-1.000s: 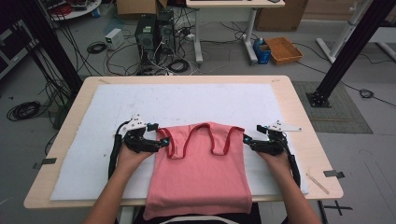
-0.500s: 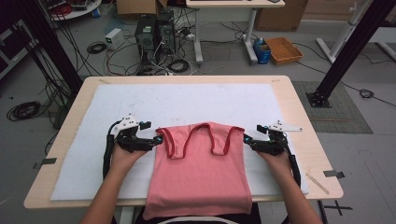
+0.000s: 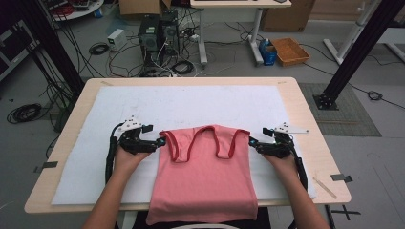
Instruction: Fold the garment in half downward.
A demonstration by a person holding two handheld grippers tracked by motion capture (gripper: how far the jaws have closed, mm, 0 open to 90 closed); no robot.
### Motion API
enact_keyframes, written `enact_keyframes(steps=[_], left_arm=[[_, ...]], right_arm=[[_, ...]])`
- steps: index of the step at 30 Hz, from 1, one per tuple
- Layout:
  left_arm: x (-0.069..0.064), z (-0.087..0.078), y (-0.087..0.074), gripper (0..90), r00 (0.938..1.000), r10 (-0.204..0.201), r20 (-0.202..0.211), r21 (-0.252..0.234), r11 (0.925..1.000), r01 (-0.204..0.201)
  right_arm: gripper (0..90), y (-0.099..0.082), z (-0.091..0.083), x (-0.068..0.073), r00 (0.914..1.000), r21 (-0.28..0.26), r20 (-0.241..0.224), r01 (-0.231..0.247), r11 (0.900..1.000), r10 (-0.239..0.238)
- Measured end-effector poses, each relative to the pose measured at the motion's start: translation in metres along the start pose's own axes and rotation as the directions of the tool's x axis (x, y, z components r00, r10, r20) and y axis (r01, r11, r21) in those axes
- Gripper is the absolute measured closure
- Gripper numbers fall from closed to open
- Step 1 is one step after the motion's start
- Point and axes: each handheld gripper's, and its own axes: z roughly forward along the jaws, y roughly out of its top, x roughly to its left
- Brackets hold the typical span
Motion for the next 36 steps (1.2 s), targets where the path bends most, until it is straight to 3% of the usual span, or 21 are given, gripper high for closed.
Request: enact_keyframes(steps=[6,7,10,12,15,18,22,25,29,31,33,36], left_arm=[[0.007,0.008,0.001,16.7,0.9999,-0.011,-0.008,0.047,0.9988,0.011],[0.01,0.009,0.002,16.7,0.9998,-0.017,-0.007,0.058,0.9981,0.017],[0.019,0.013,0.0,16.7,0.9984,-0.055,-0.013,0.067,0.9961,0.056],[0.022,0.017,0.001,16.7,0.9969,-0.079,-0.009,0.1,0.9919,0.079],[0.022,0.022,0.003,16.7,0.9979,-0.063,-0.016,0.112,0.9917,0.064],[0.022,0.027,0.005,16.7,0.998,-0.058,-0.025,0.154,0.9861,0.062],[0.02,0.031,0.005,17.0,0.998,-0.05,-0.038,0.188,0.9805,0.056],[0.018,0.032,0.005,20.8,0.9974,-0.027,-0.067,0.23,0.9722,0.042],[0.016,0.032,0.006,25.7,0.9957,0.008,-0.093,0.245,0.9694,0.015],[0.015,0.032,0.006,34.2,0.991,0.068,-0.115,0.264,0.964,-0.036],[0.014,0.031,0.006,40.8,0.989,0.078,-0.125,0.264,0.9637,-0.043],[0.013,0.031,0.006,54.1,0.9906,0.09,-0.103,0.25,0.9662,-0.061]], right_arm=[[19.7,0.004,0.006,0.0,0.9999,0.046,0.003,0.015,0.9988,-0.015],[19.8,0.007,0.01,-0.001,0.999,0.065,0.012,0.041,0.997,-0.042],[19.8,0.011,0.019,-0.003,0.9992,0.114,0.01,0.037,0.9928,-0.039],[19.8,0.014,0.024,-0.004,0.999,0.132,0.011,0.041,0.9904,-0.042],[19.9,0.017,0.032,-0.005,0.9988,0.144,0.013,0.044,0.9886,-0.046],[20.4,0.019,0.039,-0.005,0.9989,0.197,0.023,0.036,0.9798,-0.041],[27.1,0.021,0.044,-0.003,0.998,0.227,0.012,0.058,0.9721,-0.062],[33.0,0.022,0.048,-0.001,0.9961,0.251,0.013,0.081,0.9646,-0.087],[42.3,0.022,0.05,0.002,0.994,0.268,0.013,0.101,0.9581,-0.109],[51.0,0.022,0.05,0.002,0.9928,0.266,0.019,0.109,0.9576,-0.119],[61.1,0.022,0.05,0.002,0.9918,0.265,0.017,0.117,0.9572,-0.126],[71.6,0.022,0.049,0.001,0.9937,0.26,0.01,0.105,0.96,-0.112]])
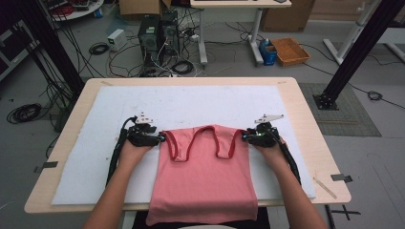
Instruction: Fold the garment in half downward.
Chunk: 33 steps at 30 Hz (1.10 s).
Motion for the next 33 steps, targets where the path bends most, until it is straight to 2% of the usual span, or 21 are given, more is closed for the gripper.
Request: enact_keyframes(steps=[4,7,10,15,18,19,21,24,28,29,32,33], left_arm=[[-0.001,0.001,0.0,71.0,0.9994,0.018,0.03,-0.009,0.9998,-0.017],[0.0,0.0,0.0,80.6,0.9985,0.01,0.054,-0.019,0.9998,-0.009],[0.002,-0.002,0.0,81.5,0.9986,0.018,0.05,-0.035,0.9993,-0.016],[0.006,-0.005,0.003,81.9,0.999,-0.002,0.044,-0.082,0.9967,0.005],[0.007,-0.004,0.008,82.0,0.9991,0.006,0.043,-0.072,0.9974,-0.003],[0.007,-0.003,0.01,82.0,0.9992,0.005,0.041,-0.082,0.9966,-0.002],[0.009,0.0,0.012,82.0,0.9984,-0.013,0.055,-0.095,0.9953,0.018],[0.012,0.004,0.016,82.0,0.9986,-0.022,0.048,-0.095,0.9952,0.026],[0.015,0.003,0.026,82.0,0.9989,-0.024,0.04,-0.132,0.9908,0.029],[0.017,0.002,0.03,82.0,0.9984,-0.028,0.049,-0.139,0.9897,0.035],[0.019,0.001,0.042,82.0,0.999,-0.022,0.04,-0.144,0.9892,0.027],[0.021,0.0,0.046,82.0,0.999,-0.026,0.038,-0.16,0.9866,0.032]], right_arm=[[79.8,0.0,-0.001,0.0,0.9999,0.002,-0.011,0.011,0.9999,-0.011],[82.0,0.001,-0.001,0.002,0.9997,0.003,0.0,0.025,0.9997,-0.025],[82.5,0.001,-0.004,0.0,0.9996,-0.008,0.011,0.028,0.9996,-0.028],[82.7,0.003,-0.009,-0.006,0.9996,-0.031,0.028,0.003,0.9995,-0.003],[83.0,0.006,-0.012,-0.009,0.999,-0.055,0.044,0.007,0.9985,-0.005],[83.0,0.007,-0.012,-0.011,0.9991,-0.055,0.042,0.002,0.9985,0.001],[83.0,0.01,-0.014,-0.014,0.9985,-0.058,0.055,-0.004,0.9983,0.007],[83.0,0.016,-0.016,-0.018,0.9977,-0.065,0.068,-0.003,0.9979,0.007],[82.9,0.025,-0.017,-0.025,0.9971,-0.084,0.075,-0.009,0.9964,0.016],[82.9,0.027,-0.017,-0.027,0.9968,-0.086,0.078,-0.012,0.9962,0.019],[82.9,0.037,-0.018,-0.032,0.9952,-0.105,0.095,-0.01,0.9944,0.02],[82.9,0.041,-0.018,-0.033,0.995,-0.101,0.098,-0.011,0.9948,0.021]])
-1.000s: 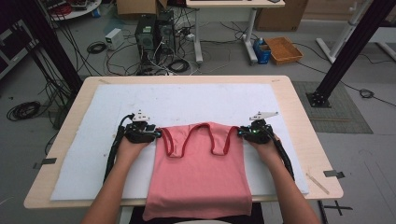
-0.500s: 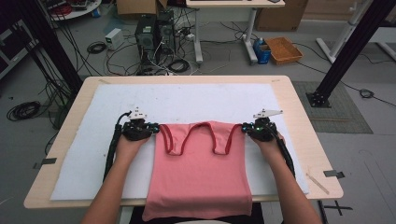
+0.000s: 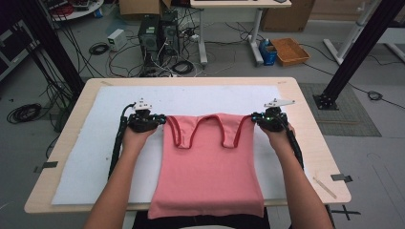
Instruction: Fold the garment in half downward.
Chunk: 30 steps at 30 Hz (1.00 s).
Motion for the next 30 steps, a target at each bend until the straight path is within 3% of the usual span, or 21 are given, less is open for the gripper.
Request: enact_keyframes(steps=[6,10,20,27,30], left_arm=[[0.01,0.0,0.02,82.1,0.9999,-0.014,-0.001,-0.018,0.9997,0.014],[0.013,-0.002,0.025,82.0,0.9997,-0.021,0.011,-0.046,0.9987,0.022],[0.012,-0.009,0.0,82.0,0.996,-0.038,0.081,-0.074,0.9963,0.044],[0.009,-0.02,-0.006,82.0,0.9943,0.001,0.107,-0.076,0.9971,0.007],[0.003,-0.027,-0.005,81.9,0.9928,0.02,0.118,-0.101,0.9949,-0.008]], right_arm=[[82.9,0.021,0.003,-0.003,0.9992,-0.002,0.032,0.023,0.9997,-0.023],[82.9,0.03,0.001,-0.006,0.9993,-0.03,0.038,0.003,0.9995,-0.001],[82.9,0.017,-0.008,-0.002,0.9994,-0.076,-0.029,0.015,0.997,-0.017],[82.9,0.008,-0.02,0.002,0.9966,-0.109,-0.076,0.022,0.9938,-0.031],[82.8,0.005,-0.03,0.008,0.9942,-0.126,-0.095,0.039,0.9912,-0.051]])
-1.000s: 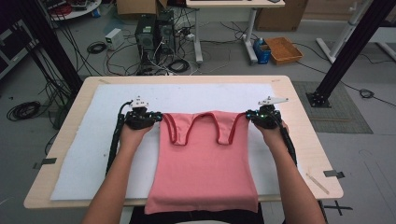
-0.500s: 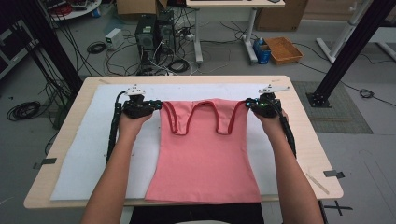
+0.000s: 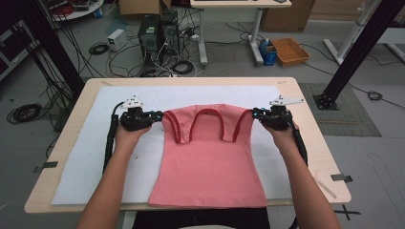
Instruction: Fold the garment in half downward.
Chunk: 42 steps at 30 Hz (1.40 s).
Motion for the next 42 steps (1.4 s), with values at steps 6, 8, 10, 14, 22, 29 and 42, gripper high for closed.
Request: enact_keyframes(steps=[6,8,10,14,22,29,42], left_arm=[[-0.014,-0.012,-0.006,81.8,0.9992,0.035,0.019,-0.016,0.9993,-0.035],[-0.018,-0.018,-0.009,81.8,0.9988,0.045,0.021,-0.031,0.9985,-0.045],[-0.022,-0.024,-0.011,81.8,0.9981,0.054,0.029,-0.042,0.9977,-0.052],[-0.032,-0.034,-0.013,81.7,0.9959,0.071,0.055,-0.056,0.9961,-0.068],[-0.053,-0.049,-0.023,81.5,0.99,0.098,0.101,-0.083,0.9925,-0.09],[-0.067,-0.065,-0.049,81.5,0.985,0.085,0.15,-0.051,0.9956,-0.079],[-0.082,-0.089,-0.092,53.4,0.9936,-0.006,0.113,-0.007,0.9999,0.007]], right_arm=[[82.7,-0.004,-0.016,0.011,0.9987,-0.016,-0.035,0.036,0.9992,-0.036],[82.6,-0.006,-0.022,0.014,0.9979,-0.029,-0.045,0.046,0.9985,-0.047],[82.6,-0.009,-0.028,0.018,0.9968,-0.045,-0.057,0.053,0.9976,-0.056],[82.5,-0.018,-0.043,0.025,0.9952,-0.08,-0.077,0.054,0.9953,-0.06],[81.3,-0.043,-0.067,0.049,0.987,-0.111,-0.125,0.088,0.99,-0.101],[79.7,-0.067,-0.088,0.064,0.9797,-0.103,-0.167,0.093,0.9902,-0.11],[58.9,-0.108,-0.103,0.086,0.9666,0.001,-0.237,0.1,0.995,-0.097]])
